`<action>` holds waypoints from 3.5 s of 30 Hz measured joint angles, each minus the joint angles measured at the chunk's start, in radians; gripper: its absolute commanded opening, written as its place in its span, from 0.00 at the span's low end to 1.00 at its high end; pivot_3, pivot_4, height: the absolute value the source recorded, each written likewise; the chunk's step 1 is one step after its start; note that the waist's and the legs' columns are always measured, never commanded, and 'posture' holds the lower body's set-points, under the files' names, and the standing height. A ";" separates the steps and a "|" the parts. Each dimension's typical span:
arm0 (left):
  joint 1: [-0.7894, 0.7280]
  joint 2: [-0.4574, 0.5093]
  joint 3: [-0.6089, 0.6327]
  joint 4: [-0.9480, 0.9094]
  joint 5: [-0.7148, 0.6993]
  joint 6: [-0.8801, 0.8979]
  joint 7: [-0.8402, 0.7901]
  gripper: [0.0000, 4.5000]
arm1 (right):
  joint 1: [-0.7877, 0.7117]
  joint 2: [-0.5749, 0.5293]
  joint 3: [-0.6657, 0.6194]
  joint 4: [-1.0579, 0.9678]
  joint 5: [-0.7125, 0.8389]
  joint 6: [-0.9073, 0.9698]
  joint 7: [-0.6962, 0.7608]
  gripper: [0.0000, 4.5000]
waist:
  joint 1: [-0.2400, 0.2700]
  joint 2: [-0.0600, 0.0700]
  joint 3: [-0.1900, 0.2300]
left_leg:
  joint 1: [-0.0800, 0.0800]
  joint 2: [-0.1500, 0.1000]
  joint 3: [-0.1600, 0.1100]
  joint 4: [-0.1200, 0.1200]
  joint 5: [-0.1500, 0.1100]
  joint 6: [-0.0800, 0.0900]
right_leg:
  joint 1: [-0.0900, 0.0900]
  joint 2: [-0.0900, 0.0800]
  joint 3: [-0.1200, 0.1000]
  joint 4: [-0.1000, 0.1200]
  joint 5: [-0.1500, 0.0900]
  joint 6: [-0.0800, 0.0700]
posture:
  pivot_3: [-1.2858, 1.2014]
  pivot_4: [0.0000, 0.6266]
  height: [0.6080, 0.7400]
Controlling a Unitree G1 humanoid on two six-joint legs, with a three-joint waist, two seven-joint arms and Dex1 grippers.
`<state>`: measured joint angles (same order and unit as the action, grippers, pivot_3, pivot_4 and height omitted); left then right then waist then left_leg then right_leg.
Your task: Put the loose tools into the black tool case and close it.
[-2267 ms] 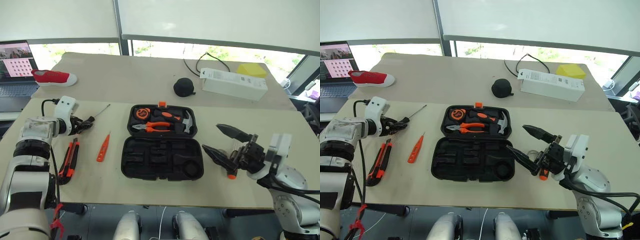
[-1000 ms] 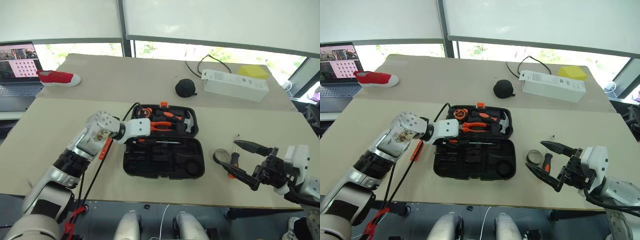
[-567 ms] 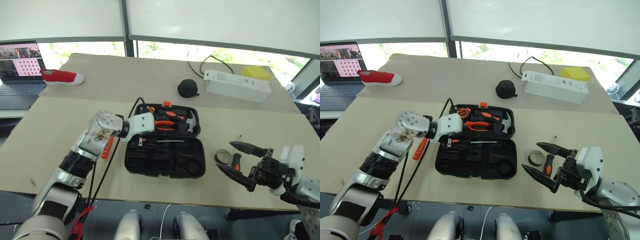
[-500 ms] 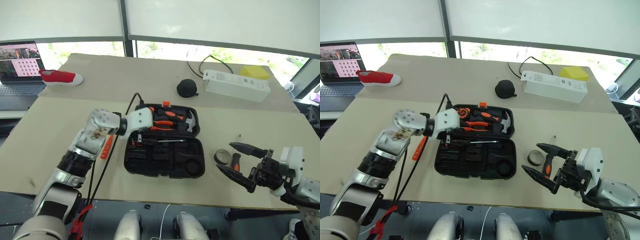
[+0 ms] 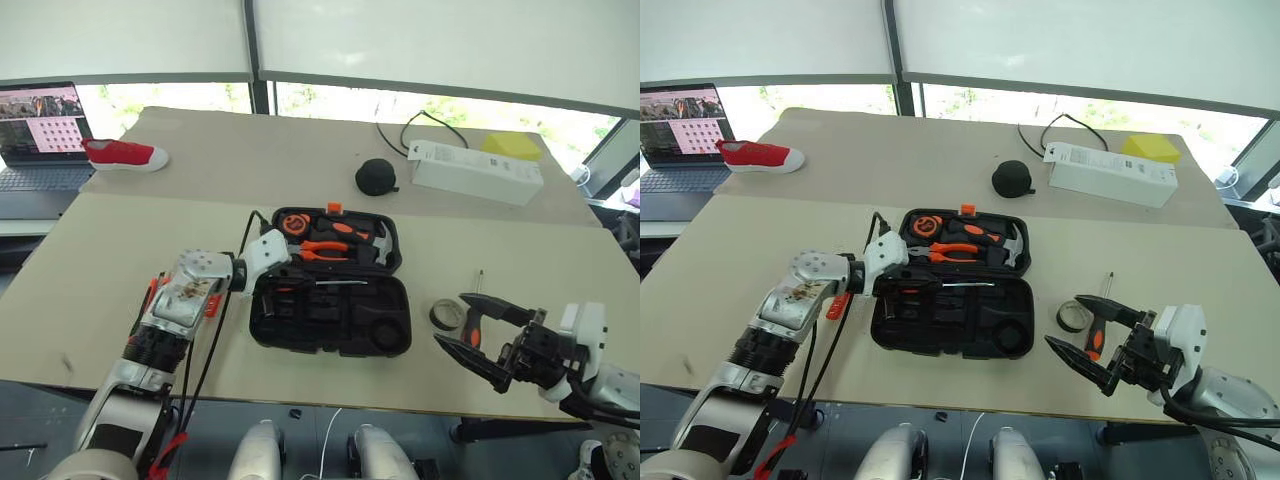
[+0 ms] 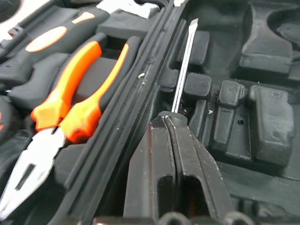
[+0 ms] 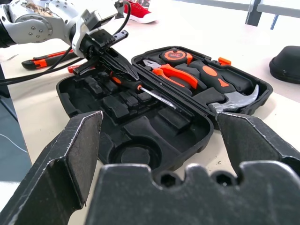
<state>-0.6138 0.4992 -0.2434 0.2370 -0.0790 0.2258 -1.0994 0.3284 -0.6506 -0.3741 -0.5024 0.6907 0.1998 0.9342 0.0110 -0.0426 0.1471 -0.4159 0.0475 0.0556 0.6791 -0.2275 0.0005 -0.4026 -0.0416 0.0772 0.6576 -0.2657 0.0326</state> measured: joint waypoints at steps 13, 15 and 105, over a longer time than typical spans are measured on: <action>-0.025 -0.024 -0.021 0.037 0.025 -0.014 0.000 0.12 | -0.011 0.017 0.001 0.001 -0.029 0.000 -0.056 1.00 | 0.002 0.004 -0.003 | 0.003 0.000 0.000 0.000 0.000 0.000 | 0.004 0.000 0.000 -0.001 0.000 0.000 | 0.52 0.24 1.00; 0.012 -0.044 0.018 0.041 -0.027 -0.051 -0.007 0.25 | -0.006 0.026 -0.013 0.001 -0.030 0.000 -0.073 1.00 | 0.000 0.004 -0.003 | 0.001 0.000 0.000 0.000 0.000 0.000 | 0.002 0.000 0.000 -0.001 0.000 0.000 | 0.52 0.24 1.00; 0.826 0.172 0.608 -0.466 -0.607 -0.129 -0.173 1.00 | -1.016 -0.148 0.875 0.352 -0.580 0.339 0.180 0.22 | -0.024 0.006 0.001 | 0.000 0.003 0.000 -0.010 0.000 0.001 | -0.005 -0.005 -0.005 -0.003 -0.004 -0.004 | 0.52 0.24 1.00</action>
<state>0.2120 0.6709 0.3643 -0.2292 -0.6863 0.0965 -1.2727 -0.6872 -0.7986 0.5011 -0.1503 0.1110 0.5389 1.1146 -0.0134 -0.0362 0.1484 -0.4156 0.0500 0.0555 0.6687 -0.2279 0.0012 -0.4080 -0.0463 0.0725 0.6546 -0.2692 0.0284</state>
